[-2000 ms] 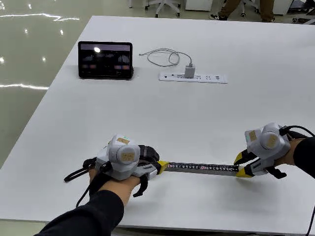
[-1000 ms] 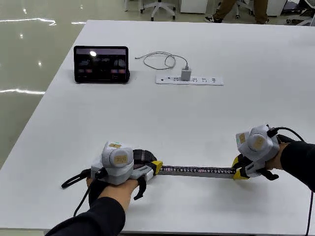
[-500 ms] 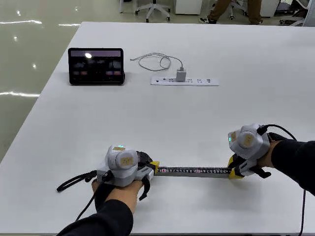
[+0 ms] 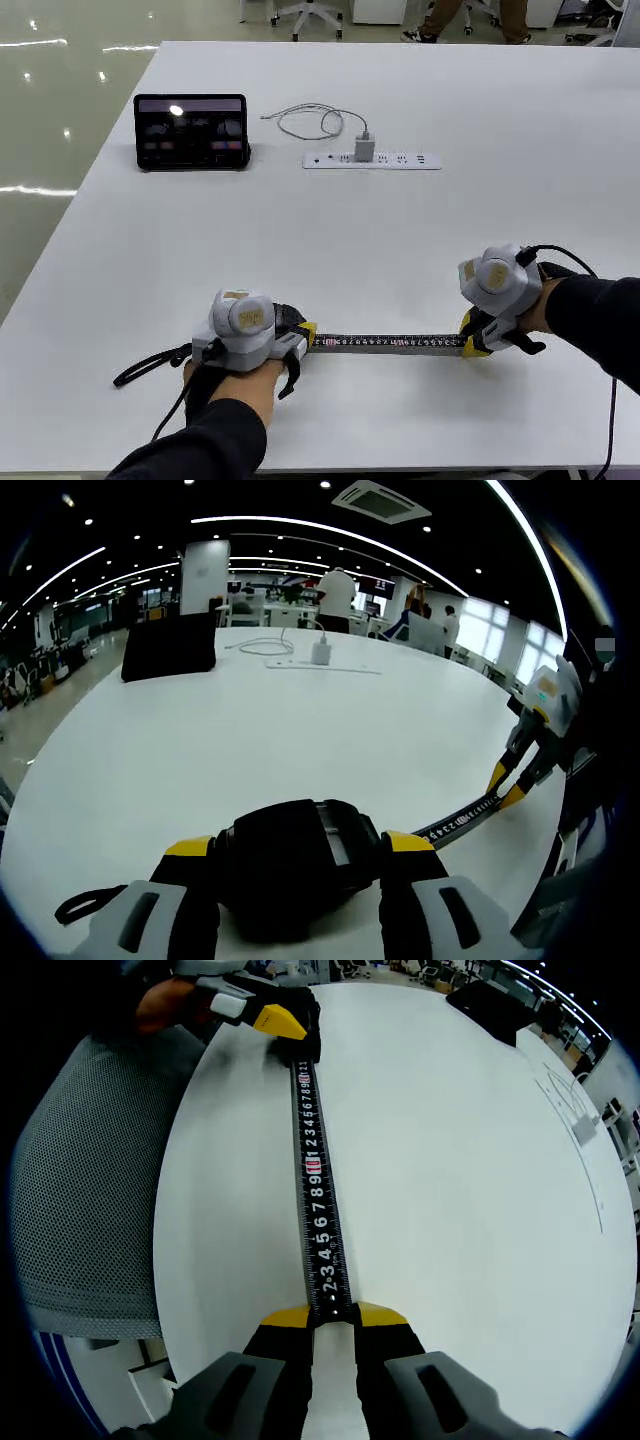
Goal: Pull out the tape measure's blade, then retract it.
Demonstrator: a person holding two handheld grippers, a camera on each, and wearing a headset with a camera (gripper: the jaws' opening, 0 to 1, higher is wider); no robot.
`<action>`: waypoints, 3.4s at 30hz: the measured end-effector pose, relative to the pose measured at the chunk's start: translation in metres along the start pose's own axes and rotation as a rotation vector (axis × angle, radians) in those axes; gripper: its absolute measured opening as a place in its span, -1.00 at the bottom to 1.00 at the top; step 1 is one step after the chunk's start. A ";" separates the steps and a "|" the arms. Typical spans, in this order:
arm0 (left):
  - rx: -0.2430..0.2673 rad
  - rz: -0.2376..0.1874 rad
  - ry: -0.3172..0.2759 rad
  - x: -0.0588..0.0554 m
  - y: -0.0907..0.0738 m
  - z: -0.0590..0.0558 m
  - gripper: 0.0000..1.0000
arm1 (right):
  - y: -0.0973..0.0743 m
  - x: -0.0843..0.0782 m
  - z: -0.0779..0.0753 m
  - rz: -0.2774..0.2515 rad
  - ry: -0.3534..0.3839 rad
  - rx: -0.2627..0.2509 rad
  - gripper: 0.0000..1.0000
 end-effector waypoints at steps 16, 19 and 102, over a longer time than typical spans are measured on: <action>-0.002 0.004 -0.002 0.000 0.001 0.001 0.20 | 0.001 0.003 0.000 0.000 0.008 -0.008 -0.78; -0.003 0.004 -0.003 0.000 0.002 0.001 0.20 | 0.002 0.004 0.001 0.001 0.008 -0.013 -0.78; -0.010 0.003 -0.012 0.000 0.000 -0.001 0.20 | 0.032 0.053 0.005 -0.057 0.025 -0.054 -0.78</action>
Point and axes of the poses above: the centre of the closed fingertips' face, and the gripper's own axes: y roughly forward along the fingers, z roughly to its left, x roughly out of its top, the point moved 1 cm from there along -y, roughly backward along the fingers, and after that the axes turned 14 degrees about -z, right-handed, at the moved point
